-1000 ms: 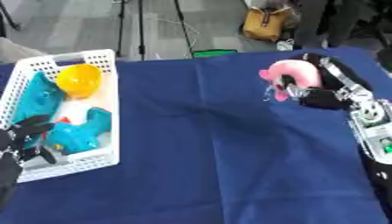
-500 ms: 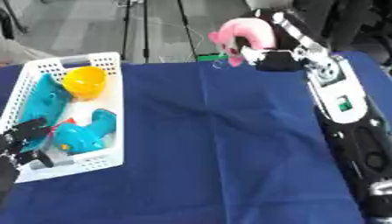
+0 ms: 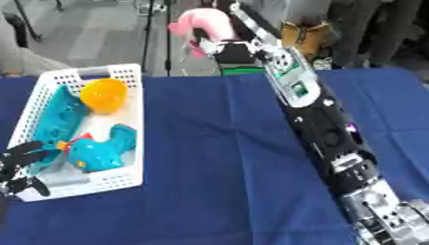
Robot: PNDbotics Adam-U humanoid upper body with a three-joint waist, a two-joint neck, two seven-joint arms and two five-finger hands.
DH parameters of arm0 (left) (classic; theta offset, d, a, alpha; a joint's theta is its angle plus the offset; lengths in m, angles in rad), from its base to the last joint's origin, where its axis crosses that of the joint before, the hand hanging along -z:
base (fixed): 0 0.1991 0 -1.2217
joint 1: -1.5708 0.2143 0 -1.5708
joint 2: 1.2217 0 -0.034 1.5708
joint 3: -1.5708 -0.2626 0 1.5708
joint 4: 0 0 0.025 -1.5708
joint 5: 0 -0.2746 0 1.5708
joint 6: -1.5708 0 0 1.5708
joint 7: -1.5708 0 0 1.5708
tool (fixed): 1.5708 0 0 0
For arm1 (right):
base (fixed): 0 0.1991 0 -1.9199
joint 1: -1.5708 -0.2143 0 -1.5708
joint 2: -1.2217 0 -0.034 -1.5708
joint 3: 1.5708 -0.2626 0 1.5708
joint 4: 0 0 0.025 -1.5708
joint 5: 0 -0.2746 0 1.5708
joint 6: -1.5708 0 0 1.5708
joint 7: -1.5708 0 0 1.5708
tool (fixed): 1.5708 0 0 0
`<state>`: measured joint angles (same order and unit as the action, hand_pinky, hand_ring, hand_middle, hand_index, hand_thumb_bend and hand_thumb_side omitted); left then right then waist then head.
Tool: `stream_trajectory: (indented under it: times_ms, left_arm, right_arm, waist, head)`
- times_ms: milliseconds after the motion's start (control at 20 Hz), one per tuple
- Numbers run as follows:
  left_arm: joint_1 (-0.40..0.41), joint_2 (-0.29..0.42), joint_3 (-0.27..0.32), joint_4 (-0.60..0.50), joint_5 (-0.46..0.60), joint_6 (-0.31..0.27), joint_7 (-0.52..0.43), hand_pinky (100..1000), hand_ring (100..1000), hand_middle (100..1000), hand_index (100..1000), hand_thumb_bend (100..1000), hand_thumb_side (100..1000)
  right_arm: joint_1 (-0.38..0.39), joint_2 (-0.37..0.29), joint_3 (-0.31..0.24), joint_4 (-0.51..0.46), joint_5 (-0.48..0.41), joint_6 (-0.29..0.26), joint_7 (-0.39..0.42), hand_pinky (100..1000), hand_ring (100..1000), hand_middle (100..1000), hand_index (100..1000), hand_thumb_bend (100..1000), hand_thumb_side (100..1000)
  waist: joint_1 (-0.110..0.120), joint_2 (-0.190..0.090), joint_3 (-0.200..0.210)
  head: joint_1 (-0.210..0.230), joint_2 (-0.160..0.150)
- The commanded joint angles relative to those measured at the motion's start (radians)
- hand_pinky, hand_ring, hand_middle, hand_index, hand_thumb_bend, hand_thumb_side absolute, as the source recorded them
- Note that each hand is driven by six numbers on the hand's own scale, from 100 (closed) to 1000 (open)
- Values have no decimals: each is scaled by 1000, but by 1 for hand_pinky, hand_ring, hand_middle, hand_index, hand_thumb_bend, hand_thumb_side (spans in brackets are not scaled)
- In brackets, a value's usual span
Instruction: Pick up objects on the table and place them in the box.
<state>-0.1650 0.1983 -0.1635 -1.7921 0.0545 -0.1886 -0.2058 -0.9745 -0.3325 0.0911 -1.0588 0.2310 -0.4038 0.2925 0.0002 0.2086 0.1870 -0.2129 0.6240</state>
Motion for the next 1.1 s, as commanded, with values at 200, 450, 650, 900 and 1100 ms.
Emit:
stream_trajectory:
  times_ms: [200,450,650,900,1100]
  left_arm:
    - [-27,-3,-17,-21,16,0,-20,452,861,837,738,269,1000]
    - [-30,-3,-18,-24,21,1,-23,452,861,837,738,270,1000]
    - [-32,-5,-21,-24,23,1,-26,452,861,837,737,271,1000]
    - [-39,-7,-26,-25,26,2,-30,453,861,837,737,272,1000]
    - [-39,-8,-26,-25,26,3,-30,452,861,837,737,272,1000]
  right_arm:
    - [-44,136,2,129,268,-129,22,100,336,544,651,100,100]
    - [-50,174,-16,167,388,-202,1,100,365,571,665,100,100]
    - [-58,197,-26,139,498,-238,-126,142,396,599,688,100,100]
    - [-62,211,-15,110,650,-285,-289,295,491,709,773,100,100]
    - [-60,216,18,145,810,-366,-271,712,783,941,962,100,416]
  waist:
    - [6,-6,46]
    - [5,-5,71]
    - [-2,-4,93]
    - [-7,-1,119]
    - [-9,1,131]
  head:
    - [-39,-32]
    - [-48,-39]
    - [-56,-46]
    - [-61,-50]
    - [-56,-51]
